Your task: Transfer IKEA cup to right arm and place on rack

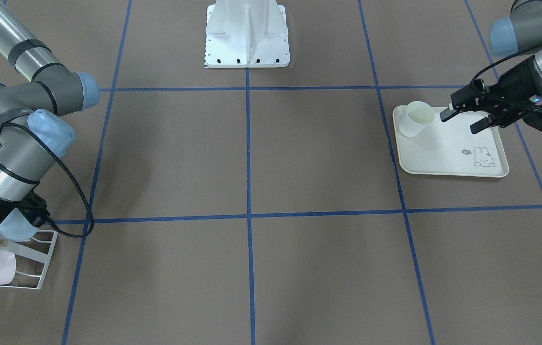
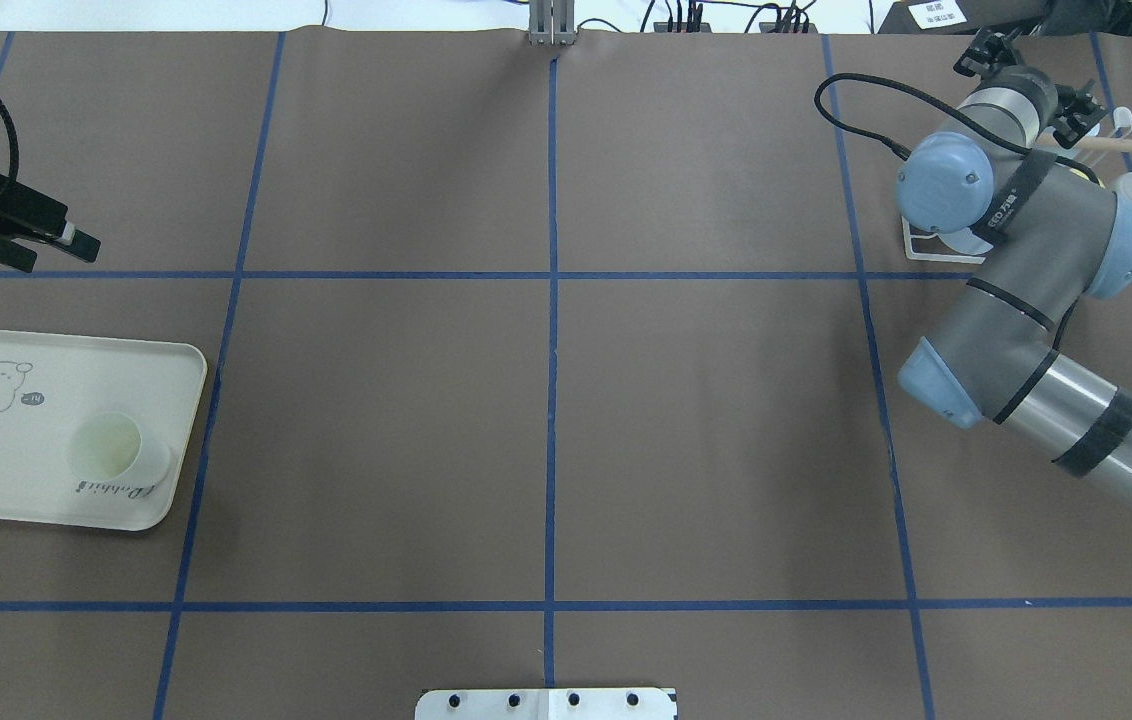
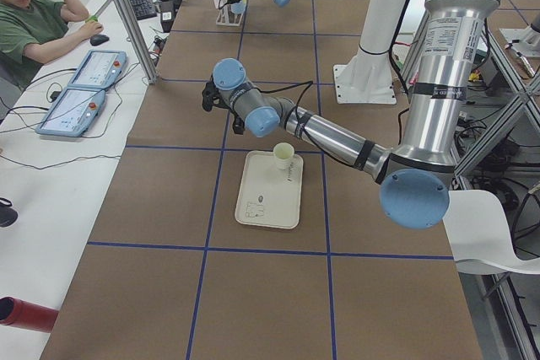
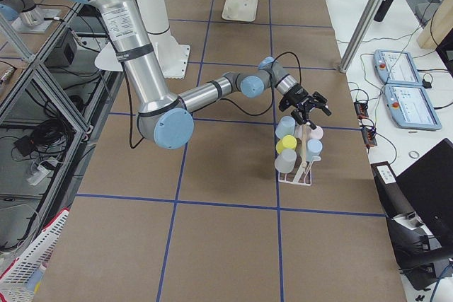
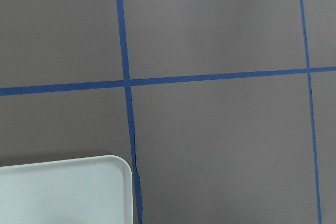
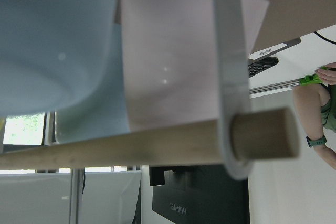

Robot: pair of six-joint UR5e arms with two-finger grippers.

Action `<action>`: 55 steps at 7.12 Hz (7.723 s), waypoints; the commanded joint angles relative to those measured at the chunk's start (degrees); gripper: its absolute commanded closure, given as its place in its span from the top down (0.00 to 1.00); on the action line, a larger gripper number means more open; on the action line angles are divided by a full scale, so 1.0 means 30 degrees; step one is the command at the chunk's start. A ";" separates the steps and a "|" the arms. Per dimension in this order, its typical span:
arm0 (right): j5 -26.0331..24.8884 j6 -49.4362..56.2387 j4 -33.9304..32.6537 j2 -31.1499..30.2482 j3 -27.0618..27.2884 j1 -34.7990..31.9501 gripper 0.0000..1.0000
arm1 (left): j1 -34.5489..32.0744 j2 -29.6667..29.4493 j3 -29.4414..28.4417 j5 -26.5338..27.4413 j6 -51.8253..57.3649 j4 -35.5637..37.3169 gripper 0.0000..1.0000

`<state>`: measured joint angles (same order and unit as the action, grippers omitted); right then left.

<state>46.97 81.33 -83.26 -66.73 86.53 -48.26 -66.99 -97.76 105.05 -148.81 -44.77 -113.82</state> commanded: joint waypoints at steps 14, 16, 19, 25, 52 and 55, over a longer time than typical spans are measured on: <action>1.6739 -3.2764 -0.0194 0.0563 0.7954 0.0498 1.00 | 0.6183 0.5751 0.3480 0.8412 0.0485 -0.0176 1.00; 1.9024 -3.3496 -0.0458 0.0565 0.7924 0.0529 1.00 | 0.6361 0.5751 0.3421 0.8412 -0.0361 -0.0176 0.78; 1.9119 -3.3556 -0.0460 0.0565 0.7983 0.0705 1.00 | 0.7356 0.5314 0.3158 0.8412 -0.1860 -0.0118 0.49; 1.9119 -3.3556 -0.0460 0.0565 0.8013 0.0822 1.00 | 0.7299 0.5253 0.2894 0.8237 -0.1804 -0.0059 0.47; 1.0100 -3.3205 1.8876 0.3902 0.3325 0.7909 0.99 | 0.2143 -0.6520 0.2689 -0.1080 -2.3155 -0.0292 0.00; 0.9393 -3.2033 1.8876 0.4429 0.3325 0.8877 0.99 | 0.2172 -0.7081 0.2514 -0.1080 -2.3952 -0.0293 0.00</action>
<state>75.60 -15.65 -26.64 -54.32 96.56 -22.47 -60.53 -118.66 112.92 -152.05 -116.26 -114.68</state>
